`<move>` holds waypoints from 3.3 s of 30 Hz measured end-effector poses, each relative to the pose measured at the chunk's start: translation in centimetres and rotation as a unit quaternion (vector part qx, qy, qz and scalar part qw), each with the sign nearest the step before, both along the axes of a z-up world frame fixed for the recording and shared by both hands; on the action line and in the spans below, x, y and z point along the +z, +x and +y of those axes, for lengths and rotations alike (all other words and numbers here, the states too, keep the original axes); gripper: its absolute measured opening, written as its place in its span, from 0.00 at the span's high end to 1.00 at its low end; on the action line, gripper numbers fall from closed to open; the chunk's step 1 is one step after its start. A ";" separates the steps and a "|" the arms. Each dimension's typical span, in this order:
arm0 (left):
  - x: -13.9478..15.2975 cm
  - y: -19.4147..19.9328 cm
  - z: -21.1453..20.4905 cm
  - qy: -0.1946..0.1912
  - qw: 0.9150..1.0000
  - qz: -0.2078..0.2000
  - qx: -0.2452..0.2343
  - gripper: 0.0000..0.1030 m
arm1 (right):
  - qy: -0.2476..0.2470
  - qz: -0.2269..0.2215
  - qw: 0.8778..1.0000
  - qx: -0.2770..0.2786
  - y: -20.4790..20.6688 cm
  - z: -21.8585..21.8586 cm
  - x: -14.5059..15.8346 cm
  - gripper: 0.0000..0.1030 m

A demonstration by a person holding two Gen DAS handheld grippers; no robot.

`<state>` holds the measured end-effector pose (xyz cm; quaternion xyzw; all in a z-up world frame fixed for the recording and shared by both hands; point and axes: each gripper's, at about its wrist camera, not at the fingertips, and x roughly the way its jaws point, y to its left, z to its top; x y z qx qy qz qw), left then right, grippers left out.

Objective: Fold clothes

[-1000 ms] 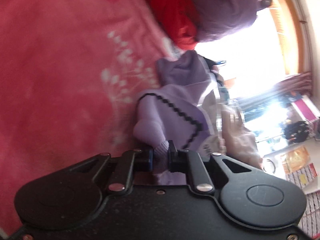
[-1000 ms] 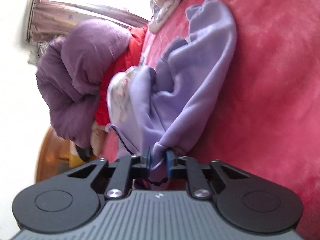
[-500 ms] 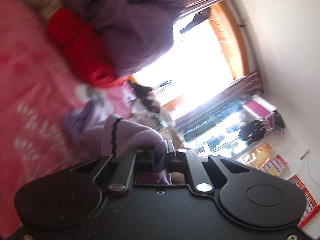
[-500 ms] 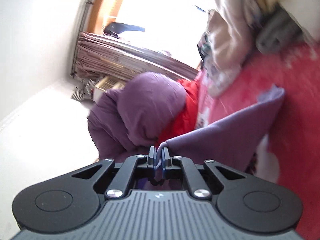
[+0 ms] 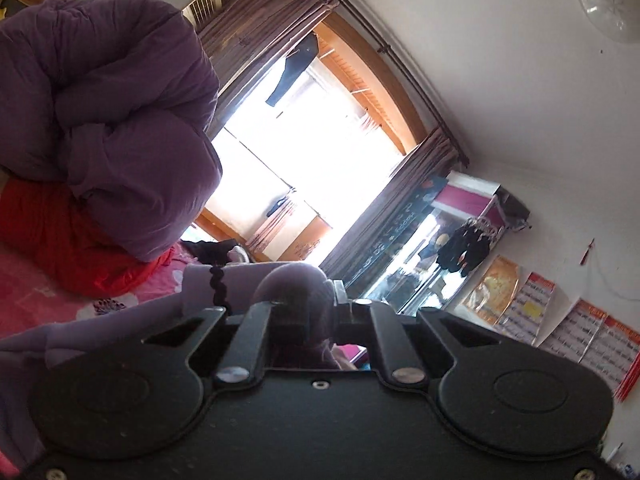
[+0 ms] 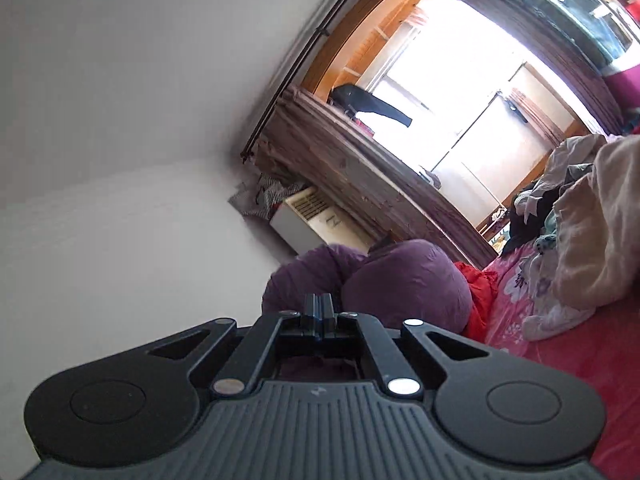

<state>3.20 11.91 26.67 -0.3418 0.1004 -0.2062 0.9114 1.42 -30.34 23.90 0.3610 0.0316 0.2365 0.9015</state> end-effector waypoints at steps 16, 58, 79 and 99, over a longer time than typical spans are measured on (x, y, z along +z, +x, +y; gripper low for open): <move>-7.2 0.5 2.6 -0.011 0.995 0.097 0.015 0.94 | -0.441 -0.012 0.895 0.065 -4.5 21.1 -17.2 0.11; 4.4 5.3 6.7 0.017 0.998 0.058 0.034 0.94 | -0.364 -0.105 0.925 -0.020 0.2 15.7 2.1 0.89; -6.5 18.1 -0.9 0.134 0.981 0.113 -0.087 0.94 | -0.075 0.124 0.972 0.188 6.4 23.8 -19.1 0.88; -24.0 11.4 -25.3 0.367 0.800 0.155 -0.449 0.75 | -0.069 0.326 0.926 0.177 -3.3 18.1 -30.4 0.43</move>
